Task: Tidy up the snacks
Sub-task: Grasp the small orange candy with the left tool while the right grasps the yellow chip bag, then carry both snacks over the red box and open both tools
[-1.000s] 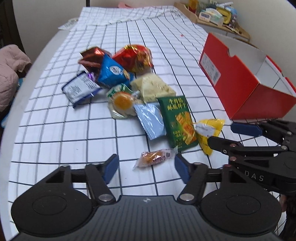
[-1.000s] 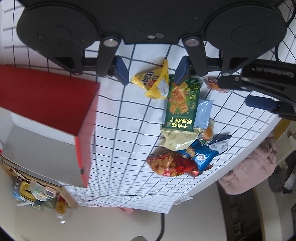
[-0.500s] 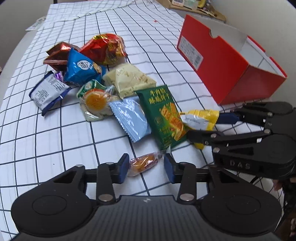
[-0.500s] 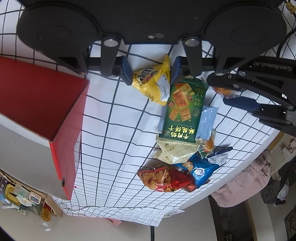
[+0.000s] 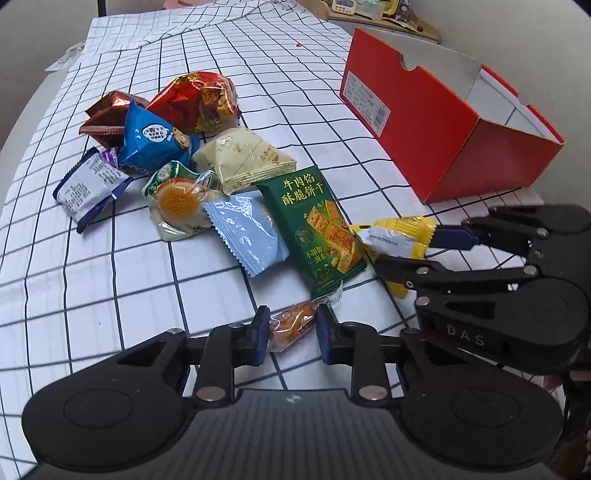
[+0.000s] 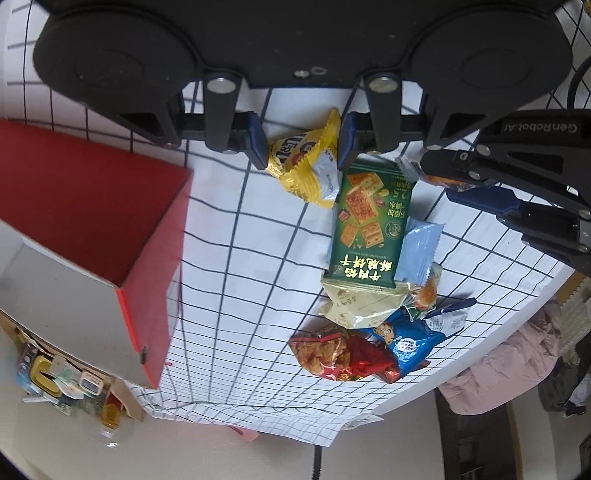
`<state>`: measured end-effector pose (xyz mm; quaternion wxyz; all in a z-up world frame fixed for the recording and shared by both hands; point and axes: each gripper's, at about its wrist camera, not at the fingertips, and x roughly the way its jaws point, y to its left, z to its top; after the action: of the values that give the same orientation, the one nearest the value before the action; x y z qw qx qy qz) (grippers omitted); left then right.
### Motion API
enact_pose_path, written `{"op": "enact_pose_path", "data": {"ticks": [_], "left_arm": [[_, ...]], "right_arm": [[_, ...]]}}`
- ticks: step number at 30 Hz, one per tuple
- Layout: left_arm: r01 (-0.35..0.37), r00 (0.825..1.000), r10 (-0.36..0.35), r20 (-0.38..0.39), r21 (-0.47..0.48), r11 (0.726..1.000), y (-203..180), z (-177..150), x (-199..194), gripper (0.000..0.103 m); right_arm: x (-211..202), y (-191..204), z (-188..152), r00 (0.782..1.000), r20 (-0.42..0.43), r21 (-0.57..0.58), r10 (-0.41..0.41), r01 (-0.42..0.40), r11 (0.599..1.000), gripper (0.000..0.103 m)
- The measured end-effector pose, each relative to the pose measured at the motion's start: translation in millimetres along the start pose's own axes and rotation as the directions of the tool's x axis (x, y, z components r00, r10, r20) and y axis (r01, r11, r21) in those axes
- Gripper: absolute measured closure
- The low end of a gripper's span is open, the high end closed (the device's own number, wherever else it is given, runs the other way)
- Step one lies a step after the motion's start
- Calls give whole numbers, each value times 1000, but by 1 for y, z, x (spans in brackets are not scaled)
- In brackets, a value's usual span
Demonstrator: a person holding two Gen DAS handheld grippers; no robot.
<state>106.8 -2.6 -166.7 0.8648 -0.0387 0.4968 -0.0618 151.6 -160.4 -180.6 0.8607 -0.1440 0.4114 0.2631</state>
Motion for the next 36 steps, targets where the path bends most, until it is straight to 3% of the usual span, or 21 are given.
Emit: {"op": "enact_pose_path", "data": {"ticks": [8,18,28,36], "left_arm": [[40,999,-39,10,-62,997,2,-7,-14,78],[93,994,-89,70,-51,994,-20,2,-54,78],[90,986,-78,144,-74,993,-65,45,-86,78],[61,983,-44,180,-91,994,-107,90,-84,78]], "right_arm": [[-27,-3,-13,999,10,87,-43,42,995,70],[-76,-8,-16,993,71,163,-96,84,983,71],[-123,-51,10,985,151,170,-81,54,984,71],[-138,-107,31,980,187,160,-74,44,986,70]]}}
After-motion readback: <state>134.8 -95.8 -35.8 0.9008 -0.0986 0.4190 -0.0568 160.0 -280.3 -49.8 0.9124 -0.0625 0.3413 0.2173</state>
